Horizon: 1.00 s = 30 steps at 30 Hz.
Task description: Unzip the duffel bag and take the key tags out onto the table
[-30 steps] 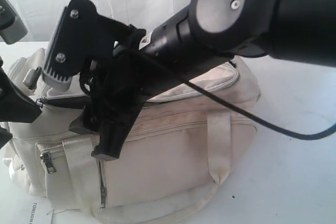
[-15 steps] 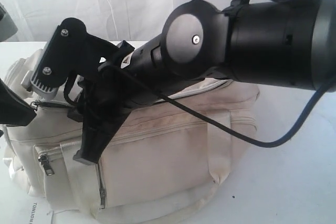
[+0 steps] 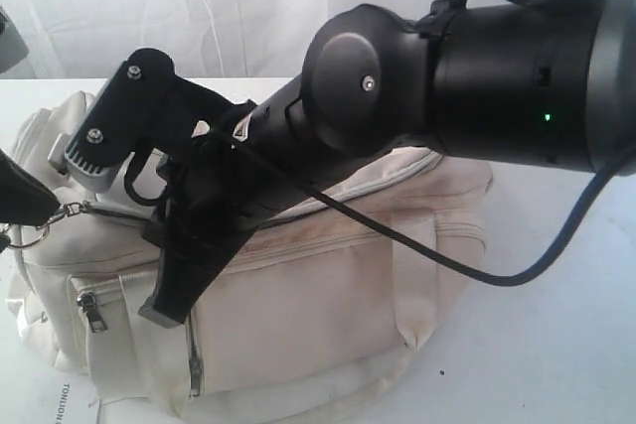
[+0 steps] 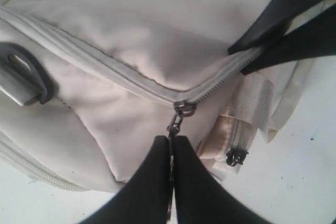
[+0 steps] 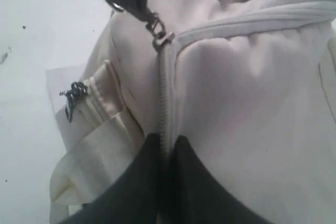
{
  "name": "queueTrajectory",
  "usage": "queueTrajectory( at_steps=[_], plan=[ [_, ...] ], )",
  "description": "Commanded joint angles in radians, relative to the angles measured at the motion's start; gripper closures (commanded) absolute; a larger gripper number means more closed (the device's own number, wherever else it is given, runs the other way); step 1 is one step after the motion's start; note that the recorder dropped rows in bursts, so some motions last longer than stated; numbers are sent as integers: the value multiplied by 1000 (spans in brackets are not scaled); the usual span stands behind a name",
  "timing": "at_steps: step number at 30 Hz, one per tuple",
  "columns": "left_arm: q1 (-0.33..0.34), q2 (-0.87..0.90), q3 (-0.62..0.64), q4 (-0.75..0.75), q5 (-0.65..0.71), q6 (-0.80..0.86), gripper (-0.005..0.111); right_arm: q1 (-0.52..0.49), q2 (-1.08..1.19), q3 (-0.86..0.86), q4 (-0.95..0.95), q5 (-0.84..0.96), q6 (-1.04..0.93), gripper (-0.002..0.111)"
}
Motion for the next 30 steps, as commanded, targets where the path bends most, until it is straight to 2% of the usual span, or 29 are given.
queueTrajectory(
  at_steps=[1,8,19,26,30],
  plan=[
    [1,7,5,42,-18,-31,107,1,1,6,-125,81,119,108],
    [1,58,5,49,-67,-31,107,1,1,25,-136,101,144,108],
    [1,75,5,49,-309,-74,107,1,1,72,-138,132,146,108],
    [1,84,5,102,-509,-122,107,1,1,72,-134,132,146,108],
    [11,135,5,132,-528,-134,107,1,1,72,-134,145,146,108]
  ],
)
